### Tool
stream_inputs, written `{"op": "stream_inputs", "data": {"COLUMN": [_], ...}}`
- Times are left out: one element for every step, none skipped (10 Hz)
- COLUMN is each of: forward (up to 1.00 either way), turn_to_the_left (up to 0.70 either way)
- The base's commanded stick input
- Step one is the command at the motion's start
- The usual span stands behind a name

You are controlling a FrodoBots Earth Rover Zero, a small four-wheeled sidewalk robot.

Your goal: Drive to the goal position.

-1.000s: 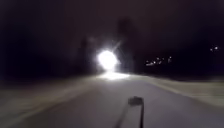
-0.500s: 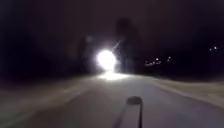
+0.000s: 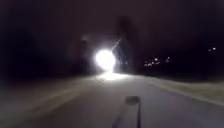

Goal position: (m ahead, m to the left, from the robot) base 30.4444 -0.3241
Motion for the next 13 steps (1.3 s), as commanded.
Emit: {"op": "stream_inputs", "data": {"forward": [1.00,1.00,1.00,1.00,1.00,1.00,1.00,1.00,1.00,1.00,1.00,1.00,1.00], "turn_to_the_left": [0.00,0.00,0.00,0.00,0.00,0.00,0.00,0.00,0.00,0.00,0.00,0.00,0.00]}}
